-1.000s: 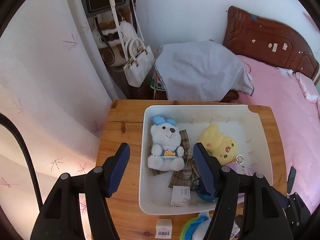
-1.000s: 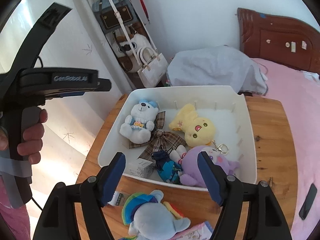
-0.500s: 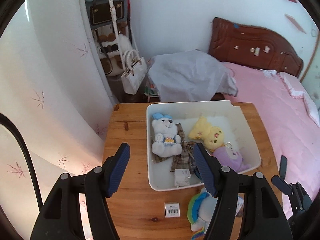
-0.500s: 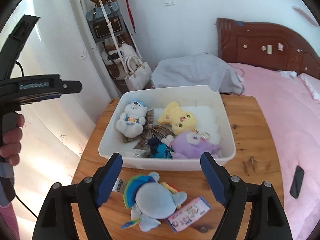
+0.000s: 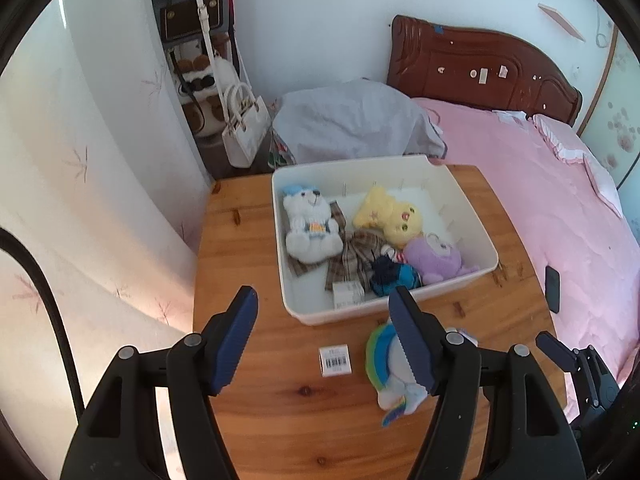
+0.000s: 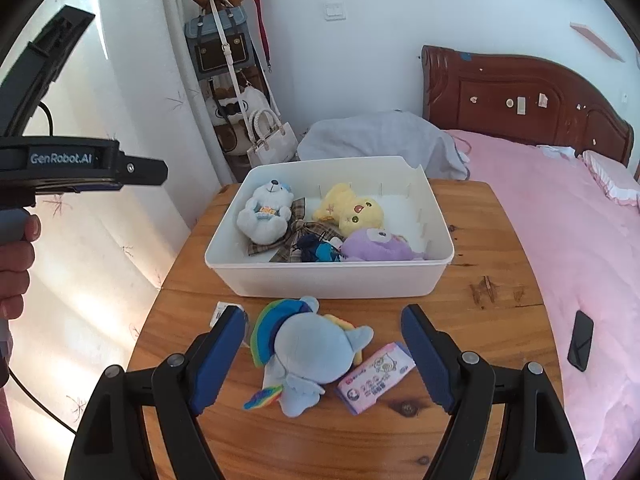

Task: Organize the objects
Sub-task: 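Withdraw both tools toward the rainbow pony and pink wipes packet, then grasp the blue rainbow pony with the left tool while the right tool grasps the pink wipes packet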

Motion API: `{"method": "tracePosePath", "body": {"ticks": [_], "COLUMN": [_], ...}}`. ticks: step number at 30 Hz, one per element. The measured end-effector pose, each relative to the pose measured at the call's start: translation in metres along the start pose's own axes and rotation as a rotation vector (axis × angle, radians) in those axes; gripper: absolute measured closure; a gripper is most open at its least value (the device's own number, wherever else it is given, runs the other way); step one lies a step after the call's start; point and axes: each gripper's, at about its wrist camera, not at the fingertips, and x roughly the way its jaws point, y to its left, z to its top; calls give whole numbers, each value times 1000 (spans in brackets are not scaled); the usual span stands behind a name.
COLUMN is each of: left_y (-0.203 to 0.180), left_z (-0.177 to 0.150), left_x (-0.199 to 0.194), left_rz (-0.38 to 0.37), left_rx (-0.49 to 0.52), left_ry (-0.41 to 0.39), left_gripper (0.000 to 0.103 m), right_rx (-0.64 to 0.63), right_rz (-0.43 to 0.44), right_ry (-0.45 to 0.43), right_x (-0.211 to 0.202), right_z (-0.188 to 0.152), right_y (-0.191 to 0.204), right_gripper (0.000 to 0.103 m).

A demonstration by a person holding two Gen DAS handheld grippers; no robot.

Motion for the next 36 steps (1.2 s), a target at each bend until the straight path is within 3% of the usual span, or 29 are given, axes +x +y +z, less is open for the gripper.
{"method": "tracePosePath", "body": {"ticks": [5,11,26,36], "left_y": [-2,-10,-42,-61], "left_z": [-14,-29,-56,-62], "left_x": [9,29,93,125], "left_rz": [-11,-46,-181,-201], "left_rx": [-2,11,33,70], "left_ry": [33,93,358,495], "left_gripper": [31,31,31,31], "right_rx": [-18,-21,36,46], "right_rz": [-22,-55,-91,-125], "right_ry": [-3,83,216,239], "right_x": [-7,5,55,86], "right_z": [-15,-32,-70,-88], "right_y": [-1,-7,-22,-28], "right_gripper": [22,22,22,22]}}
